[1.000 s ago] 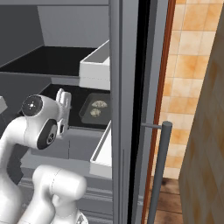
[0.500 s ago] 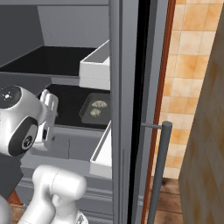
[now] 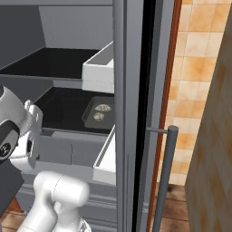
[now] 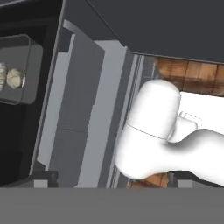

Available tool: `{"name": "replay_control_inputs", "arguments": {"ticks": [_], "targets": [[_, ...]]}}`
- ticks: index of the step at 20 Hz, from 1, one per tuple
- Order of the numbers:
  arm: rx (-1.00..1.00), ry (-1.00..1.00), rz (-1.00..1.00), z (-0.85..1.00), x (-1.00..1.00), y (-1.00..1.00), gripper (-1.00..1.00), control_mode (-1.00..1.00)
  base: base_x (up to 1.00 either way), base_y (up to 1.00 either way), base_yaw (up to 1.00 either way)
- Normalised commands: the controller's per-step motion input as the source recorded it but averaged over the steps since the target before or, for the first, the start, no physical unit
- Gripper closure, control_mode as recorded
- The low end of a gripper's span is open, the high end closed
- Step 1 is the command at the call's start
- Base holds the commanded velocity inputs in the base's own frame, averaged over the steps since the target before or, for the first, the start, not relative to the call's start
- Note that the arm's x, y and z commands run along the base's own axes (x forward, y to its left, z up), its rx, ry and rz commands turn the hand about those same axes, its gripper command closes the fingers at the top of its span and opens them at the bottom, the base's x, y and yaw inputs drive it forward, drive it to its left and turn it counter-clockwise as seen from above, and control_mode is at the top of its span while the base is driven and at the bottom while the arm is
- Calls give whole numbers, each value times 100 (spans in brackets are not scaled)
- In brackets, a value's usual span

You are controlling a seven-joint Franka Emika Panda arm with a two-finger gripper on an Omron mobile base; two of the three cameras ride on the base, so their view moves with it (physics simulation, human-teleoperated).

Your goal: Place two dumplings into each of the tupperware containers and then place the containers in the fridge.

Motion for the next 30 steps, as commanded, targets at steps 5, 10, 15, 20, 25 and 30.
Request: {"name": "replay_control_inputs", "arguments": {"ticks": [5, 10, 15, 20, 25, 30], "targets": [[0, 0, 16, 29, 16, -14, -100, -100, 0, 0, 0], [-4, 3, 11, 32, 1, -3, -100, -100, 0, 0, 0], [-13, 13, 7, 27, -18, -3, -100, -100, 0, 0, 0], [0, 1, 29, 0, 0, -9, -100, -100, 0, 0, 0], [-9, 0, 8, 0, 0, 13, -100, -100, 0, 0, 0], [-11, 0, 2, 3, 0, 3, -100, -100, 0, 0, 0]]}}
